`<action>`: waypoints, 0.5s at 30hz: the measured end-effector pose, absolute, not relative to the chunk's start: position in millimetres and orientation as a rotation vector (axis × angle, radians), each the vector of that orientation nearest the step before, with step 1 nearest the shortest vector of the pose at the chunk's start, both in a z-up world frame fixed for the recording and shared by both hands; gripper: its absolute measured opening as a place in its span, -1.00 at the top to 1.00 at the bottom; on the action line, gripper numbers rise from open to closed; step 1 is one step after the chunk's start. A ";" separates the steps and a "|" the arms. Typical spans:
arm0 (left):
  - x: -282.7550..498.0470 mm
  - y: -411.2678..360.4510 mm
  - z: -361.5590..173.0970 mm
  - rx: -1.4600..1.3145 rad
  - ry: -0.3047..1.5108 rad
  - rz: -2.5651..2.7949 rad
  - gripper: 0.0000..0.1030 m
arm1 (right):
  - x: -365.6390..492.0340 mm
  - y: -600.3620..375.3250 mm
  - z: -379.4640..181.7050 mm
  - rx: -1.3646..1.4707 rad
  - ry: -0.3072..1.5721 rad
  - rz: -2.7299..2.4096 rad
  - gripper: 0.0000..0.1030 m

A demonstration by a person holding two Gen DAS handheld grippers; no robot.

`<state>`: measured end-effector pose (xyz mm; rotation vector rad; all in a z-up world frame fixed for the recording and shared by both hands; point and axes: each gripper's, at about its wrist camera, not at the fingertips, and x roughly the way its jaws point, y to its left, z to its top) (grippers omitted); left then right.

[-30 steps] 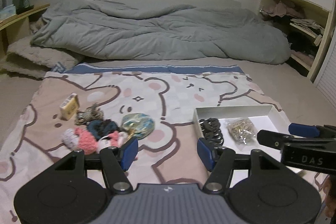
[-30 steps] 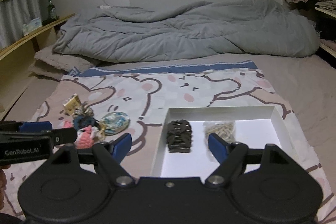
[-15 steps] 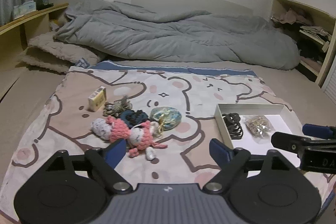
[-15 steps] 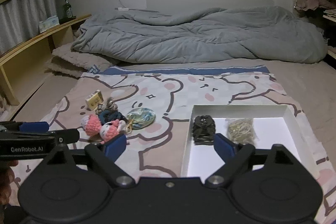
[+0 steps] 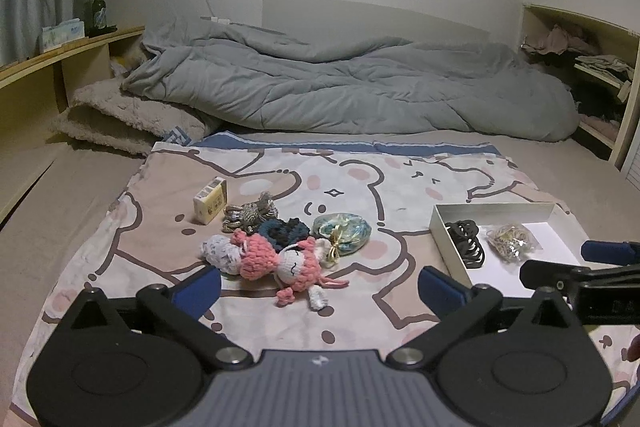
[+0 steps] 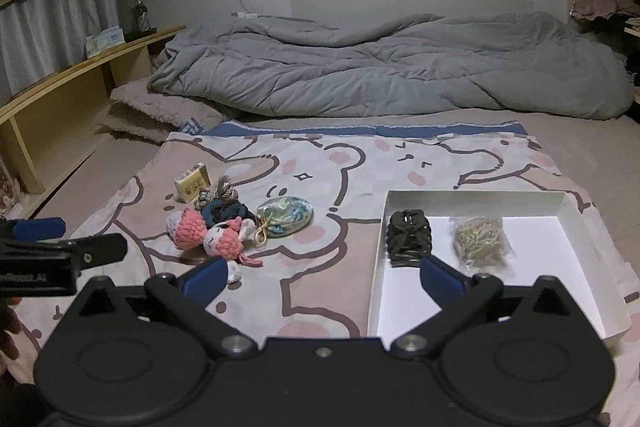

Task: Organize objects
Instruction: 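Open both tools to drop the clip and bag into the white box, then grasp the crocheted doll with left tool while right tool grasps the silk pouch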

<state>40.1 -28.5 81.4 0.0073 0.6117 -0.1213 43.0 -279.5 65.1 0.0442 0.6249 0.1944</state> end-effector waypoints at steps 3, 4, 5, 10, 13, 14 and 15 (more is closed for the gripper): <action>39.9 -27.0 79.6 0.015 0.608 -0.122 -1.00 | 44.8 -279.1 61.4 0.047 0.627 0.196 -1.00; 40.1 -26.1 79.0 0.015 0.606 -0.122 -1.00 | 45.8 -279.0 60.4 0.050 0.628 0.198 -1.00; 40.0 -25.8 78.3 0.016 0.604 -0.122 -1.00 | 47.0 -278.9 59.5 0.053 0.630 0.198 -1.00; 44.2 -21.0 72.0 0.033 0.599 -0.112 -1.00 | 53.1 -277.0 55.6 0.059 0.630 0.203 -1.00; 47.4 -16.4 65.8 0.029 0.588 -0.103 -1.00 | 58.1 -275.3 52.6 0.066 0.627 0.206 -1.00; 48.7 -14.3 63.6 0.024 0.582 -0.101 -1.00 | 59.3 -275.1 51.7 0.069 0.625 0.208 -1.00; 49.6 -12.4 61.7 0.019 0.577 -0.100 -1.00 | 60.6 -274.7 50.7 0.072 0.622 0.209 -1.00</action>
